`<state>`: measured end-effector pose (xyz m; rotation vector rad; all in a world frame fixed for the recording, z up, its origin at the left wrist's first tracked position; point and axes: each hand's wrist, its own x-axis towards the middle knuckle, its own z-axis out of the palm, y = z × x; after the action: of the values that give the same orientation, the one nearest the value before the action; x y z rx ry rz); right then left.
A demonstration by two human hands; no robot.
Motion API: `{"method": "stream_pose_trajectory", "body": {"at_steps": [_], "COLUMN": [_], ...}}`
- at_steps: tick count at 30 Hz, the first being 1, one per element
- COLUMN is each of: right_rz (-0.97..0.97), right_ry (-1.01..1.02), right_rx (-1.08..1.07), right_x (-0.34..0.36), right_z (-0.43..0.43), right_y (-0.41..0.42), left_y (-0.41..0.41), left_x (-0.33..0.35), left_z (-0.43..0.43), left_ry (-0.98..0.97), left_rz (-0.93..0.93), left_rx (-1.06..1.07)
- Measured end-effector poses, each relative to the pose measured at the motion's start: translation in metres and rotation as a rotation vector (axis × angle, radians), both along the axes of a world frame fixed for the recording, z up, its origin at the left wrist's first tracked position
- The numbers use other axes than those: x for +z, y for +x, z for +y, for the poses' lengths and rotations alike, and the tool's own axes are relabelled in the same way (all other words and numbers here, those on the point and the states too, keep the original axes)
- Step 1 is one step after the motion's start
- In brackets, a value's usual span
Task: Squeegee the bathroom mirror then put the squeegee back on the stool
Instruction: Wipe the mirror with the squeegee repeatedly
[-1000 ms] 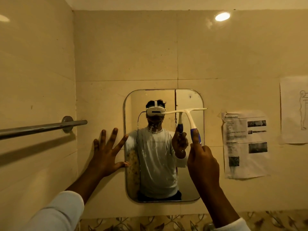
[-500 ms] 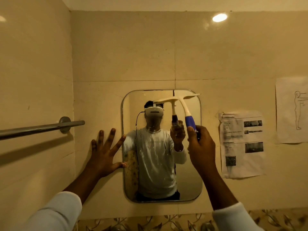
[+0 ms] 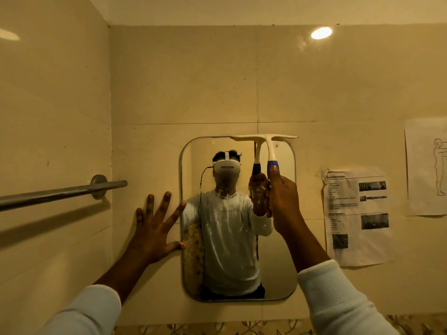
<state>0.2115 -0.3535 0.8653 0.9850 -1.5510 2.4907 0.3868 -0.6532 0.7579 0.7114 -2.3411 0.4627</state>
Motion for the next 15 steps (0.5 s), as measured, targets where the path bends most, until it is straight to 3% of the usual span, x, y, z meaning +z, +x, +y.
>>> {"method": "stream_pose_trajectory", "body": {"at_steps": [15], "right_rz": [-0.058], "right_ry": [0.153], "right_rx": [-0.033], "right_x": [-0.101], "right_z": [0.002], "right_y": [-0.012], "left_y": [-0.001], "left_x": [0.000], "left_z": [-0.001], "left_ry": [-0.005], "left_rz": [-0.002], "left_rx": [-0.008]}}
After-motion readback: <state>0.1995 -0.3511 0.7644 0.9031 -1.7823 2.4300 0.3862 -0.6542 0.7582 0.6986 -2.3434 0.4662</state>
